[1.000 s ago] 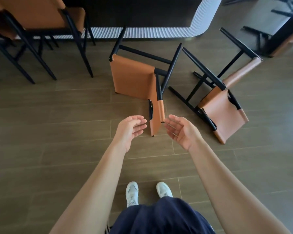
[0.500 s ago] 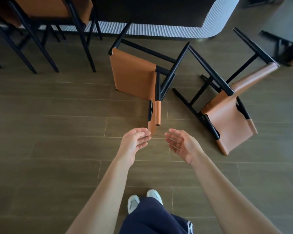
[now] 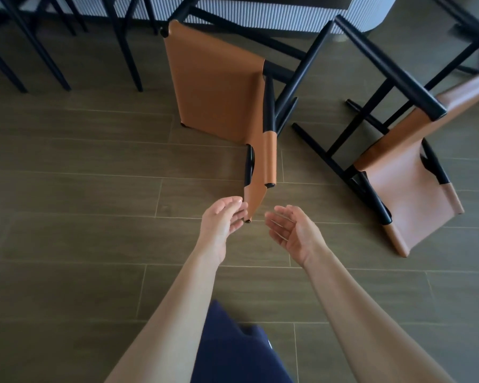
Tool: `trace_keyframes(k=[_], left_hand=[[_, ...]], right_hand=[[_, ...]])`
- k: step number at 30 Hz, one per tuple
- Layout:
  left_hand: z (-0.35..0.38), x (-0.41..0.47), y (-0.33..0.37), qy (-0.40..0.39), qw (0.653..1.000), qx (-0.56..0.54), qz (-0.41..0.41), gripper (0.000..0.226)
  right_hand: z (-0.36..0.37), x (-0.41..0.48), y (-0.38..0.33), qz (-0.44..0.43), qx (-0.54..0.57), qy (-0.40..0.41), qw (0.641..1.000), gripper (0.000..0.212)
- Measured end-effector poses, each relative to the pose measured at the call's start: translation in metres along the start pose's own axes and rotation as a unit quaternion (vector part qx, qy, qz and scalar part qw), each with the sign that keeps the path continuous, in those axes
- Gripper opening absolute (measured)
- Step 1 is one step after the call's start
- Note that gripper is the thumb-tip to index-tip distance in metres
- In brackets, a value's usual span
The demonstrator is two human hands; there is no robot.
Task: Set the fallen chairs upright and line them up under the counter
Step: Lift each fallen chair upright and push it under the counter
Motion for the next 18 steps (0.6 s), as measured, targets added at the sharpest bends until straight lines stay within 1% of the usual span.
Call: trace_keyframes(k=[2, 6, 9, 13, 18], left_hand=[[0.001, 0.026, -0.022, -0.001, 1.0, -0.003, 0.008, 0.022], [0.004, 0.082, -0.072, -0.002, 1.0, 0.004, 0.007, 0.019], [0.008, 0.117, -0.098, -0.002, 1.0, 0.001, 0.008, 0.019], [0.015, 0.16, -0.122, -0.004, 1.0, 0.006, 0.013, 0.016], [0.028, 0.203, -0.145, -0.001, 1.0, 0.015, 0.016, 0.016]], right_hand=[[-0.009, 0.033, 0.014, -0.003, 0.007, 0.0, 1.0, 0.025], [-0.027, 0.105, 0.048, -0.003, 0.013, -0.001, 1.0, 0.019], [-0.036, 0.15, 0.069, -0.005, 0.023, 0.007, 1.0, 0.02], [-0.043, 0.203, 0.084, -0.014, 0.01, 0.019, 1.0, 0.023], [-0.039, 0.256, 0.088, -0.035, -0.015, 0.04, 0.999, 0.024]])
Point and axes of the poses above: each hand's wrist, its own x-axis towards the middle knuckle, its own z-axis out of the palm, y = z × x, the point moved 6 cm from there along x, towards the middle knuckle, and after that the axes turned 13 degrees about x, right-handed, at the moved point
